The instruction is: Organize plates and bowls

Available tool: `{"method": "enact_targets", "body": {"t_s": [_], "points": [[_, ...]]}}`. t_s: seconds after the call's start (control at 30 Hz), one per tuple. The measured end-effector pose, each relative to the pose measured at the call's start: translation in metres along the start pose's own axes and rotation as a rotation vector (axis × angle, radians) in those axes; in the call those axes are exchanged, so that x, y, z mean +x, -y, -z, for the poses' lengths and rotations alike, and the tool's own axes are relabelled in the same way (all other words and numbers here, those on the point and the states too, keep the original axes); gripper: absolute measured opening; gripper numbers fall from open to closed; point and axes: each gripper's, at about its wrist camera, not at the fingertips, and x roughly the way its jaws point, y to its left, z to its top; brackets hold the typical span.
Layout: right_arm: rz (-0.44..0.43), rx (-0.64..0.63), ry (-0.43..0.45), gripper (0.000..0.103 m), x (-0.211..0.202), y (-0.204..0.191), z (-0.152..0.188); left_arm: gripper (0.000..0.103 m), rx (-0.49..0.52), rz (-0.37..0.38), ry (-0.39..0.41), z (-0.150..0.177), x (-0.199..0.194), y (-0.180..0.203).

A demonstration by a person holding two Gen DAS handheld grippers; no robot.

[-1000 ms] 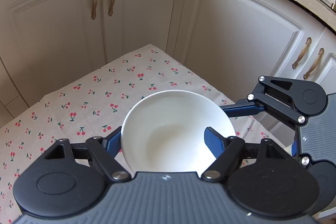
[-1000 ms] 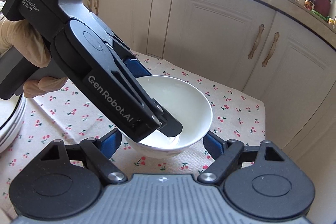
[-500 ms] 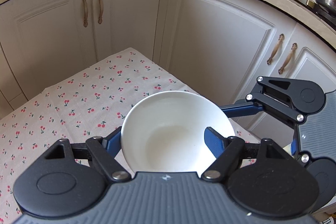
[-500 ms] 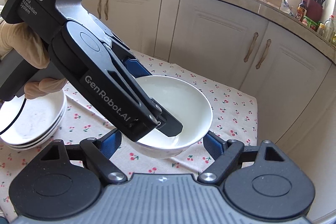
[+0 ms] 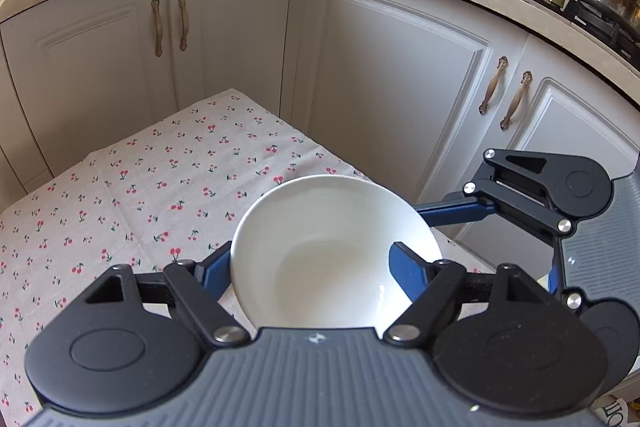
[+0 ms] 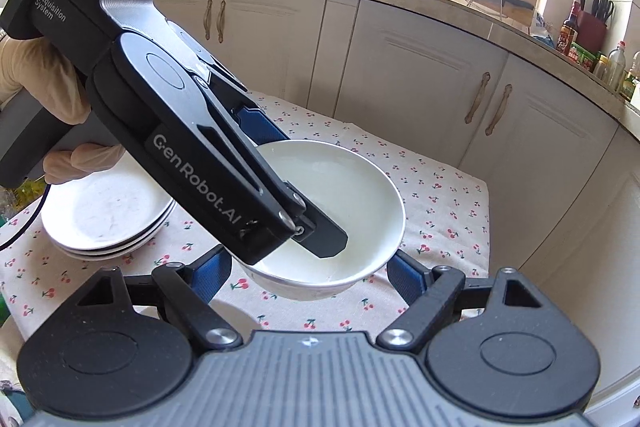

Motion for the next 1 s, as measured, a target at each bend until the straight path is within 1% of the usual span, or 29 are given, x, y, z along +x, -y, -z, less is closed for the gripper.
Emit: {"method": "enact_targets", "body": {"t_s": [0.33, 0.67, 1.0], "points": [[-0.016, -0.009, 0.007, 0.088, -0.023, -0.02, 0.014, 0.08, -0.016, -0.006, -0.003, 0.022, -0.019, 0.02], [-0.028, -0.006, -0.022, 0.088, -0.038, -0.036, 0.039, 0.08, -0.017, 0.016, -0.025, 0.048, -0.025, 0.041], [-0.063, 0.025, -0.083, 0.088, -0.029, -0.044, 0.061, 0.08, -0.035, 0.032, -0.062, 0.073, -0.014, 0.046]]}}
